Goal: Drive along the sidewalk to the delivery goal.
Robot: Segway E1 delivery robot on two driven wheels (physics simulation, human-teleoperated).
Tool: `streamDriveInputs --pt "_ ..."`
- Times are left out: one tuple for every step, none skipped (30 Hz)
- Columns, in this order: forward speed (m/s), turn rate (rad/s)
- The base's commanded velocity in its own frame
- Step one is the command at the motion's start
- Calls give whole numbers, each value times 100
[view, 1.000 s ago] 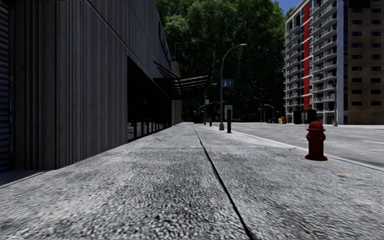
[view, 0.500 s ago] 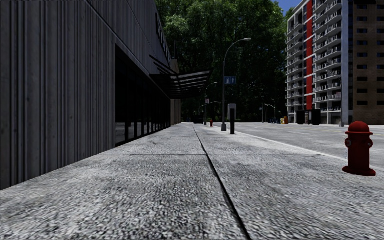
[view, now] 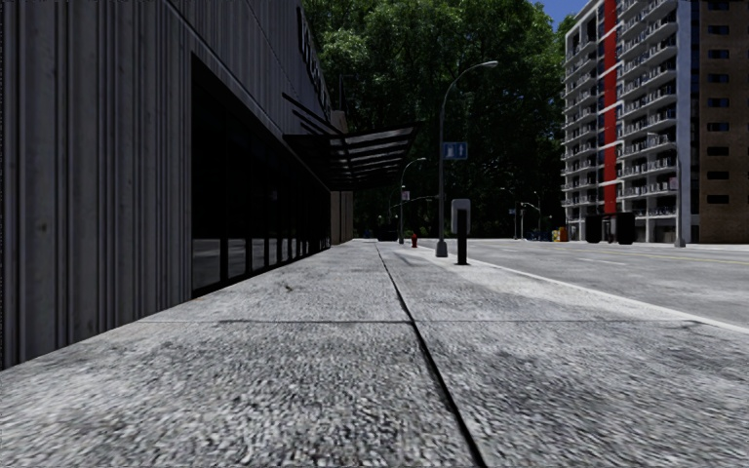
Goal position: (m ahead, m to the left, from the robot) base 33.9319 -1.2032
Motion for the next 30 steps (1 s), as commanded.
streamDriveInputs --pt "200 0" --pt "200 0" --pt "200 0" --pt "200 0" --pt "200 0" --pt "200 0" --pt "200 0" --pt "200 0" --pt "200 0" --pt "200 0" --pt "200 0" --pt "200 0" --pt "200 0" --pt "200 0" --pt "200 0" --pt "200 0" --pt "200 0" --pt "200 0" --pt "200 0" --pt "200 0" --pt "200 0" --pt "200 0" --pt "200 0" --pt "200 0" --pt "200 0" --pt "200 0" --pt "200 0" --pt "200 0" --pt "200 0" --pt "200 0"
